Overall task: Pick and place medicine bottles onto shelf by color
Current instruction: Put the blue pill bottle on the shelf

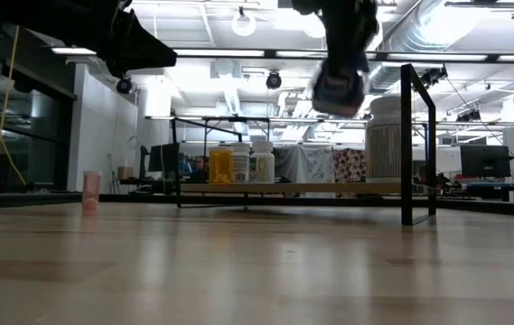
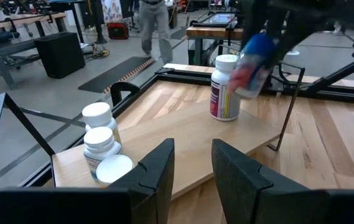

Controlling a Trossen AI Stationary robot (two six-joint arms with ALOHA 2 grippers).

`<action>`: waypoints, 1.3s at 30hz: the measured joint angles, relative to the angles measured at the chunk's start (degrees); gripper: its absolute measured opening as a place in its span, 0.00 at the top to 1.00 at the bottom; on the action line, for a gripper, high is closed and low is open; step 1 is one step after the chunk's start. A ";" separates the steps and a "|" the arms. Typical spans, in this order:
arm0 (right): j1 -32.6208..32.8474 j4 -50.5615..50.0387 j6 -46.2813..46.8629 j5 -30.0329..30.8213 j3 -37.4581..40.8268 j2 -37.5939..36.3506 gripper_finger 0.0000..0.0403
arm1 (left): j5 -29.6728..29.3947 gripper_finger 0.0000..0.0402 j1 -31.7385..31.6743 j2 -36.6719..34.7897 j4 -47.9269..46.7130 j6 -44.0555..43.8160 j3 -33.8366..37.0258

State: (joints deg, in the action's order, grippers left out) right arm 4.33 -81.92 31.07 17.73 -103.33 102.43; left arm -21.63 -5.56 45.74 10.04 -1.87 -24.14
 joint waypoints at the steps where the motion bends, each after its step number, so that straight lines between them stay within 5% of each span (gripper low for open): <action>1: -0.73 0.06 -0.01 -0.75 1.08 0.00 0.57 | -0.02 0.75 0.00 0.00 0.00 0.00 0.00; 7: -2.99 2.87 0.27 -7.39 8.05 0.04 0.57 | 0.00 0.75 0.00 0.00 0.00 0.00 0.00; 19: -4.40 8.22 3.61 -9.55 17.43 0.01 0.57 | 0.00 0.75 0.00 0.00 0.02 0.00 0.00; 39: -6.41 9.17 11.00 -11.97 18.76 0.00 0.47 | 0.00 0.75 -0.01 0.00 0.02 -0.02 0.00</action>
State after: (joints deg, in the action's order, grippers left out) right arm -2.09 -72.75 42.06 5.76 -84.58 102.43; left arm -21.63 -5.57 45.74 10.07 -1.89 -24.14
